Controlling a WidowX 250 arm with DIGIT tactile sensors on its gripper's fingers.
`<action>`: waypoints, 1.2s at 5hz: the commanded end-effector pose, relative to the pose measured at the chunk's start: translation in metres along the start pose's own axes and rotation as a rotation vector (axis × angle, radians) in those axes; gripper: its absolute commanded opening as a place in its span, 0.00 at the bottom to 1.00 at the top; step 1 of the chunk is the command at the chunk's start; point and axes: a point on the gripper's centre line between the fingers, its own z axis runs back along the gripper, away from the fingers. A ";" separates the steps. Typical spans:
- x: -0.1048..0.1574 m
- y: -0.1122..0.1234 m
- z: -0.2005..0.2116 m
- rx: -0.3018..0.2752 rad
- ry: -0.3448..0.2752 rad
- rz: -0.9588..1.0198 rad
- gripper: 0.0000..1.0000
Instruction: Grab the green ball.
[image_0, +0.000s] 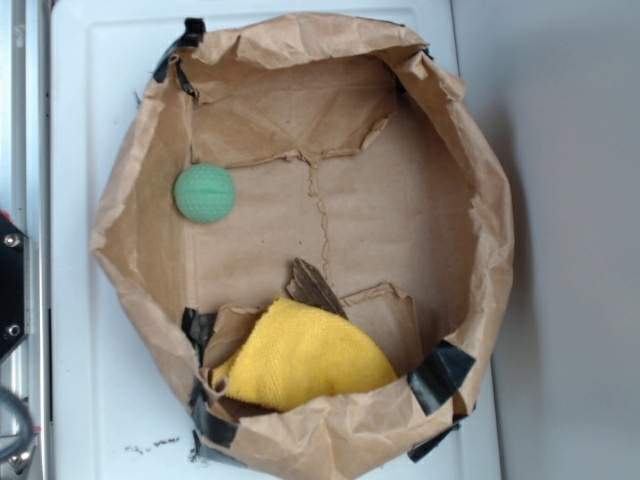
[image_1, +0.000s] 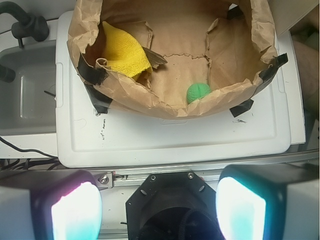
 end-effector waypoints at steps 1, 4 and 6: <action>0.000 0.000 0.000 0.000 0.000 0.000 1.00; 0.085 0.043 -0.013 -0.091 0.064 -0.049 1.00; 0.085 0.043 -0.013 -0.091 0.064 -0.049 1.00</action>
